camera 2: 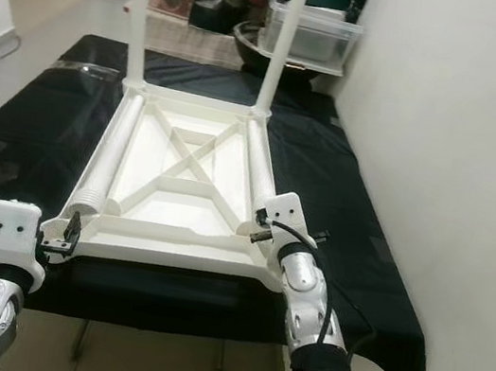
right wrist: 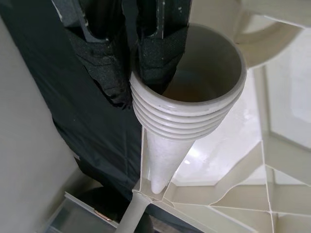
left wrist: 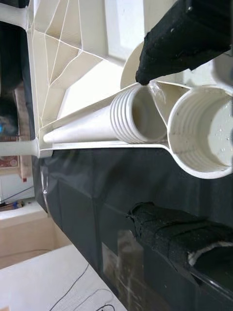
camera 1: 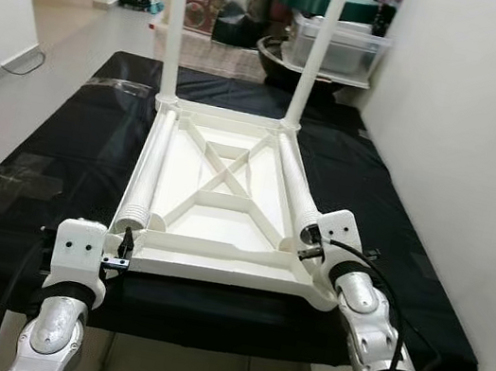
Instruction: Building children table
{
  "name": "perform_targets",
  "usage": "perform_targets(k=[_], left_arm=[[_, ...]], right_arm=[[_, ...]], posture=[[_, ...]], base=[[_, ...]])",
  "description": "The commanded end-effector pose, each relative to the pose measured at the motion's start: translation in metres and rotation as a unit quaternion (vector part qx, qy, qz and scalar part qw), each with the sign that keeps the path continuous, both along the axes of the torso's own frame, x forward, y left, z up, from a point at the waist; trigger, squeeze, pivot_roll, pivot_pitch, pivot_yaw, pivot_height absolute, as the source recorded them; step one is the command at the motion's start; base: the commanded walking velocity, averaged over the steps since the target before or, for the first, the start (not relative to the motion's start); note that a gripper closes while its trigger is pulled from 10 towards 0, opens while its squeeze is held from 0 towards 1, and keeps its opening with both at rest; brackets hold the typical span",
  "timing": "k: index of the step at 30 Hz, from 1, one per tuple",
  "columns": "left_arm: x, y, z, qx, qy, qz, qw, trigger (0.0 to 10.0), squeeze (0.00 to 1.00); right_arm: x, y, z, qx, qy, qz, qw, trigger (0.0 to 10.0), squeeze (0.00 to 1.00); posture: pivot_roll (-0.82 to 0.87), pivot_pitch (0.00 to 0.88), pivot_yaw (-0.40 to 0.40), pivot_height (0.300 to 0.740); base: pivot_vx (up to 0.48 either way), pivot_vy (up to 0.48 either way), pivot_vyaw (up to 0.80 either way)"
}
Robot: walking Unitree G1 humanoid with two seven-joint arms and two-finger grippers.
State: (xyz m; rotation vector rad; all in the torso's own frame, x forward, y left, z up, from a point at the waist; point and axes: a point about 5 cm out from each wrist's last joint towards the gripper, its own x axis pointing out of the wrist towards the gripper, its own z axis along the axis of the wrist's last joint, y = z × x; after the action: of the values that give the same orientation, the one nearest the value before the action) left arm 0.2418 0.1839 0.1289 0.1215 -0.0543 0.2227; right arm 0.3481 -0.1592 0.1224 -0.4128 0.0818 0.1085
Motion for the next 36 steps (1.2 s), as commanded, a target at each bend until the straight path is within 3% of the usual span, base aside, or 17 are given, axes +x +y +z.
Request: perform_targets(k=[1, 4, 6, 7, 8, 11, 13, 16, 24, 25, 26, 29, 30, 31, 32, 33, 36], left_arm=[[0.000, 0.002, -0.006, 0.004, 0.018, 0.006, 1.000, 10.0, 0.00], [0.001, 0.003, -0.005, 0.006, 0.017, 0.006, 1.000, 10.0, 0.00], [0.001, 0.004, -0.005, 0.006, 0.016, 0.007, 1.000, 10.0, 0.00], [0.001, 0.005, -0.005, 0.003, 0.015, 0.007, 1.000, 10.0, 0.00], [0.001, 0.005, -0.005, 0.003, 0.015, 0.007, 1.000, 10.0, 0.00], [0.002, 0.004, -0.002, -0.027, 0.004, -0.001, 1.000, 10.0, 0.00], [0.003, 0.002, 0.004, -0.069, -0.017, -0.018, 0.997, 10.0, 0.00], [0.003, -0.002, 0.012, -0.096, -0.040, -0.047, 0.993, 10.0, 0.00], [0.012, -0.012, 0.026, -0.184, -0.074, -0.098, 0.975, 10.0, 0.00], [0.014, -0.016, 0.033, -0.263, -0.088, -0.134, 0.951, 10.0, 0.00], [0.014, -0.016, 0.033, -0.263, -0.088, -0.134, 0.951, 10.0, 0.00], [0.014, -0.022, 0.042, -0.387, -0.114, -0.188, 0.895, 10.0, 0.00], [0.014, -0.022, 0.042, -0.387, -0.114, -0.188, 0.895, 10.0, 0.00], [0.013, -0.024, 0.046, -0.474, -0.131, -0.214, 0.844, 10.0, 0.00], [0.012, -0.024, 0.046, -0.497, -0.136, -0.222, 0.828, 10.0, 0.00], [0.012, -0.024, 0.046, -0.497, -0.136, -0.222, 0.828, 10.0, 0.00], [0.014, -0.018, 0.032, -0.543, -0.119, -0.206, 0.805, 10.0, 0.00]], right_arm=[[0.003, 0.005, 0.001, 0.015, 0.004, 0.002, 1.000, 0.0, 0.00], [0.004, 0.007, 0.009, 0.037, -0.020, 0.006, 0.999, 0.0, 0.00], [0.002, 0.012, 0.017, 0.066, -0.044, 0.027, 0.996, 0.0, 0.00], [0.000, 0.015, 0.022, 0.110, -0.049, 0.045, 0.992, 0.0, 0.00], [0.000, 0.015, 0.022, 0.110, -0.049, 0.045, 0.992, 0.0, 0.00], [-0.008, 0.016, 0.035, 0.212, -0.068, 0.088, 0.971, 0.0, 0.00], [-0.014, 0.016, 0.042, 0.292, -0.065, 0.128, 0.945, 0.0, 0.00], [-0.022, 0.018, 0.047, 0.300, -0.069, 0.182, 0.934, 0.0, 0.00], [-0.030, 0.016, 0.050, 0.337, -0.055, 0.227, 0.912, 0.0, 0.00], [-0.035, 0.016, 0.048, 0.358, -0.040, 0.243, 0.900, 0.0, 0.00], [-0.035, 0.016, 0.048, 0.358, -0.040, 0.243, 0.900, 0.0, 0.00], [-0.038, 0.014, 0.043, 0.401, -0.020, 0.248, 0.882, 0.0, 0.00], [-0.038, 0.014, 0.043, 0.401, -0.020, 0.248, 0.882, 0.0, 0.00], [-0.039, 0.015, 0.043, 0.450, -0.006, 0.256, 0.856, 0.0, 0.00], [-0.040, 0.016, 0.044, 0.464, -0.002, 0.260, 0.847, 0.0, 0.00], [-0.040, 0.016, 0.044, 0.464, -0.002, 0.260, 0.847, 0.0, 0.00], [-0.045, 0.023, 0.041, 0.491, 0.029, 0.293, 0.820, 0.0, 0.00]], posture=[[0.12, 0.000, -0.123, 0.740], [0.11, 0.000, -0.120, 0.740], [0.11, 0.000, -0.113, 0.740], [0.10, 0.000, -0.111, 0.740], [0.10, 0.000, -0.111, 0.740], [0.10, 0.000, -0.111, 0.740], [0.10, 0.000, -0.114, 0.740], [0.10, 0.000, -0.114, 0.740], [0.09, 0.000, -0.109, 0.740], [0.09, 0.000, -0.107, 0.740], [0.09, 0.000, -0.107, 0.740], [0.09, 0.000, -0.113, 0.740], [0.09, 0.000, -0.113, 0.740], [0.09, 0.000, -0.115, 0.740], [0.09, 0.000, -0.114, 0.740], [0.09, 0.000, -0.114, 0.740], [0.09, 0.000, -0.112, 0.740]], base=[[0.000, 0.000, 0.00], [0.000, 0.000, 0.00], [0.000, 0.000, 0.00], [0.000, 0.000, 0.00], [0.000, 0.000, 0.00], [0.000, 0.000, 0.00], [0.000, 0.000, 0.00], [0.000, 0.000, 0.00], [0.000, 0.000, 0.00], [0.000, 0.000, 0.00], [0.000, 0.000, 0.00], [0.000, 0.000, 0.00], [0.000, 0.000, 0.00], [0.000, 0.000, 0.00], [0.000, 0.000, 0.00], [0.000, 0.000, 0.00], [0.000, 0.000, 0.00]])
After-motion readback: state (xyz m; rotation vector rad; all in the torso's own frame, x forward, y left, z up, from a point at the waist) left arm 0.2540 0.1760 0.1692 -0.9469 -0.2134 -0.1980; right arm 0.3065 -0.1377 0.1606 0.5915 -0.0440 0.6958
